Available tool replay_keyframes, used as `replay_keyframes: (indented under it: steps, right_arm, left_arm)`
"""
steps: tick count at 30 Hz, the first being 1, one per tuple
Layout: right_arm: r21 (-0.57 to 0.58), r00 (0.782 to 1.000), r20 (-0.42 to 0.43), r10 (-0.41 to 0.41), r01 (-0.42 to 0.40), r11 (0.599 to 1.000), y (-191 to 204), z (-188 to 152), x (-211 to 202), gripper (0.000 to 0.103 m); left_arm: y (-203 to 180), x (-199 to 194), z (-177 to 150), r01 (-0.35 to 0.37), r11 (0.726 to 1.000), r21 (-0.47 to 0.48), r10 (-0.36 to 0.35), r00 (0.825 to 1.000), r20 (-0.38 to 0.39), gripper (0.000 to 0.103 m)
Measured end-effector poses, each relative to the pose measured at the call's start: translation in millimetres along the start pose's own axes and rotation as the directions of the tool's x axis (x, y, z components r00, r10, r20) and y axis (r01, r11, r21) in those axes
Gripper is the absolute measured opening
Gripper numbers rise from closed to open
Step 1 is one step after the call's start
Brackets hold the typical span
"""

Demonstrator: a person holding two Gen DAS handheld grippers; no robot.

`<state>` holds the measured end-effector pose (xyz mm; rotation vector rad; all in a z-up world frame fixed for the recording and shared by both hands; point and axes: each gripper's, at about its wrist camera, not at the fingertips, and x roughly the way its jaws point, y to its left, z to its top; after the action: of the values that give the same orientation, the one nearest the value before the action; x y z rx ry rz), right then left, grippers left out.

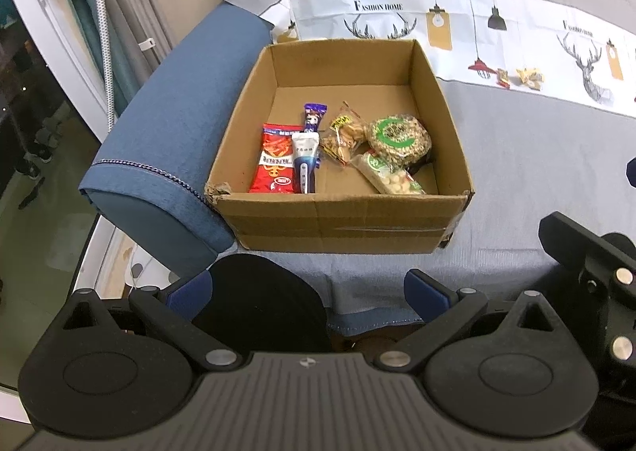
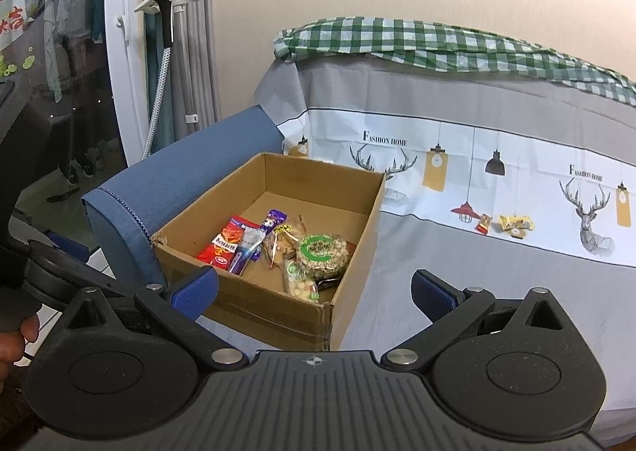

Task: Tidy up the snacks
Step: 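Withdraw both tools above the box, then grasp the red-wrapped candy with the left tool while the right tool grasps the yellow candy bar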

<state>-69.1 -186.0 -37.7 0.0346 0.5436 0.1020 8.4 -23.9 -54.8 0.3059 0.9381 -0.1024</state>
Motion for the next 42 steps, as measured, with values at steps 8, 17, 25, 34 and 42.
replay_keyframes:
  steps: [8, 17, 25, 34, 42]
  right_arm:
    - [0.058, 0.999, -0.039, 0.004, -0.002, 0.998, -16.0, -8.4, 16.6, 0.102]
    - [0.210, 0.993, -0.098, -0.069, 0.088, 0.974, -74.3, -23.5, 48.5, 0.102]
    - [0.337, 0.964, -0.088, -0.253, 0.268, 0.903, -189.5, -3.3, 104.7, 0.102]
    - [0.500, 0.899, -0.110, -0.425, 0.420, 0.758, -371.8, 46.4, 301.4, 0.102]
    - [0.540, 0.876, -0.270, -0.400, 0.481, 0.690, -454.3, 38.5, 444.0, 0.087]
  left_arm:
    - [-15.4, 20.4, 7.3, -0.013, 0.999, 0.047, 0.016, 0.999, -0.052, 0.103]
    - [-33.6, 43.4, 57.8, -0.031, 0.999, 0.041, 0.034, 0.996, -0.077, 0.103]
    - [-58.1, 75.5, 138.2, -0.051, 0.999, 0.020, 0.052, 0.997, -0.053, 0.103]
    - [-110.0, 132.3, 220.5, -0.060, 0.997, 0.053, 0.062, 0.998, -0.033, 0.103]
    - [-174.9, 193.4, 270.9, -0.040, 0.987, 0.153, 0.041, 0.999, -0.003, 0.103]
